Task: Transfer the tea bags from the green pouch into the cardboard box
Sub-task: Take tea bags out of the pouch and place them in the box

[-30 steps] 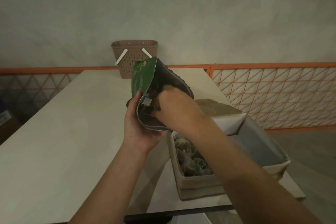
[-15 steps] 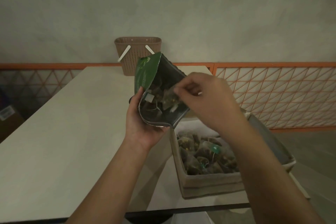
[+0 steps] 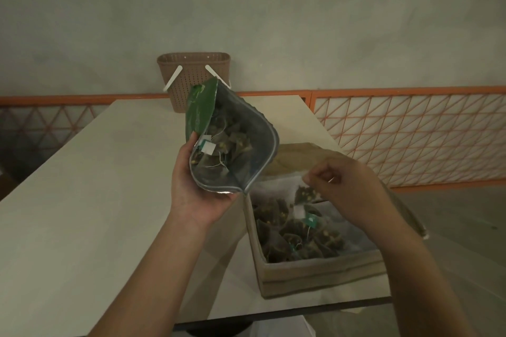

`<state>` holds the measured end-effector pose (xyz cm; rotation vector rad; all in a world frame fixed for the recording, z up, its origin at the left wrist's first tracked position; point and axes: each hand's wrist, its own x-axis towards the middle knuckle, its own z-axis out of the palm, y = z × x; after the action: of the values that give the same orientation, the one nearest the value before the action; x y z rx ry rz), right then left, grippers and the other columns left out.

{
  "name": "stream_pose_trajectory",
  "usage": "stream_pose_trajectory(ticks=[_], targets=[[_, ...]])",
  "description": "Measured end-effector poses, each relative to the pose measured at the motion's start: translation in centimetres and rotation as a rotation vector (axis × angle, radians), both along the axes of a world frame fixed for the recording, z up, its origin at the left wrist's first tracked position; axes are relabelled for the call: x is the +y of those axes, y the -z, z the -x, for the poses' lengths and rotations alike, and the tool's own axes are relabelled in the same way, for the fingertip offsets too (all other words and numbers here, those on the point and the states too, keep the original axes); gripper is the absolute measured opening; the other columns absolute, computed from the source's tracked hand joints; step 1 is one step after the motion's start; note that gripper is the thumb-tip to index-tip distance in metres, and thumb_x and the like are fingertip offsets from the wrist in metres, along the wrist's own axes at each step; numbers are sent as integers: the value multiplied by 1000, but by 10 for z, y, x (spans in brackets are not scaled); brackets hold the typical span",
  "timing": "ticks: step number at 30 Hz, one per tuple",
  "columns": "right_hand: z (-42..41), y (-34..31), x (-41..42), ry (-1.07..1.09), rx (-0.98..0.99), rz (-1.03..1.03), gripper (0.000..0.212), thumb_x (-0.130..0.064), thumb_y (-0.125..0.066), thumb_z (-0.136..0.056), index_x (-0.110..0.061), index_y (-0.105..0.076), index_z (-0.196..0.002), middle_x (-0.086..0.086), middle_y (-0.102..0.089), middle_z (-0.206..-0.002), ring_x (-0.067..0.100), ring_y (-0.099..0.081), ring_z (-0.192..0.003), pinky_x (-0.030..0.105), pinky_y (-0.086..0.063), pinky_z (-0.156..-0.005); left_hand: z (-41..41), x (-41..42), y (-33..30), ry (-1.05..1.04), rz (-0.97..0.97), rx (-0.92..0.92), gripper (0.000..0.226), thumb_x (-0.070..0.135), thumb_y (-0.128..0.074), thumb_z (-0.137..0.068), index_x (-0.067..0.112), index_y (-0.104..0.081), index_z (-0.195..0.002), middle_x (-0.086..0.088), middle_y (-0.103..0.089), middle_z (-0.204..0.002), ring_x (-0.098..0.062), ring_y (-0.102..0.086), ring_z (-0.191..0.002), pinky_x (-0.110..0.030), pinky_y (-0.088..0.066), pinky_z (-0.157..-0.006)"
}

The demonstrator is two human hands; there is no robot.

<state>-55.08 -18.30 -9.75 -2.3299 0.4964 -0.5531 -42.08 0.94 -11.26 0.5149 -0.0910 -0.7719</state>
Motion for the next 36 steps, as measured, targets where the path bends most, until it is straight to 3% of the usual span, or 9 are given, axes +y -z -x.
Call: stream_pose_trajectory(ticks=[6,11,13,18,20,22,26,31,36], targets=[[-1,10,5,-56,212,106,12,-45,-63,-87,-35,-68,-93,-20,-66,-92,-1,-60,-83,22,-50,-69,-1,1,-1,-18,-13,10,52,55,-54,-91,12,-81,-99,-15,-72,-119,-34,-72,-99,-42,-61,-82],[2,-29,38,-137,-203,56,10,-27,-69,-86,-36,-66,-83,-19,-63,-81,1,-58,-76,12,-45,-64,-1,3,-2,22,21,11,54,56,-55,-90,11,-76,-113,-16,-69,-124,-36,-70,-102,-42,-63,-76],[0,-47,57,-246,-259,16,8,-28,-70,-85,-34,-68,-82,-17,-63,-78,1,-58,-74,10,-46,-65,-1,4,-4,10,9,3,58,58,-53,-92,9,-77,-112,-17,-69,-124,-35,-72,-98,-41,-63,-74],[-38,-60,87,-404,-126,183,11,-28,-68,-88,-23,-76,-94,-26,-53,-73,-13,-51,-68,0,-37,-65,0,5,-8,-27,-1,-6,61,54,-45,-99,6,-81,-91,-13,-76,-100,-27,-76,-80,-32,-61,-61],[-62,-57,92,-400,-82,274,17,-23,-62,-92,-22,-74,-103,-21,-59,-86,-9,-52,-73,1,-36,-71,1,5,-7,-54,2,-3,61,54,-45,-98,8,-82,-81,-11,-77,-92,-25,-76,-74,-31,-61,-60],[-83,-54,94,-372,-18,375,22,-18,-57,-94,-21,-71,-111,-7,-66,-103,4,-59,-88,13,-41,-81,0,5,-5,-79,-12,4,60,54,-48,-97,10,-83,-78,-10,-77,-90,-25,-76,-73,-33,-62,-61],[-106,-48,98,-300,97,559,23,-10,-56,-93,-8,-65,-114,9,-63,-109,19,-56,-87,29,-48,-77,-3,6,-3,-101,-27,19,55,53,-52,-94,11,-83,-77,-10,-77,-90,-26,-76,-70,-33,-61,-59],[-119,-39,100,-291,166,597,27,-21,-59,-93,-11,-62,-118,11,-58,-118,26,-54,-108,32,-45,-87,-2,6,-4,-95,-28,27,54,53,-52,-93,12,-83,-81,-10,-77,-93,-28,-76,-73,-35,-62,-62],[-112,-40,95,-316,161,507,15,-17,-64,-88,-13,-70,-100,7,-64,-105,20,-58,-90,29,-47,-78,-2,6,-5,-89,-46,48,47,53,-58,-91,12,-82,-94,-12,-76,-104,-31,-76,-79,-39,-62,-66]])
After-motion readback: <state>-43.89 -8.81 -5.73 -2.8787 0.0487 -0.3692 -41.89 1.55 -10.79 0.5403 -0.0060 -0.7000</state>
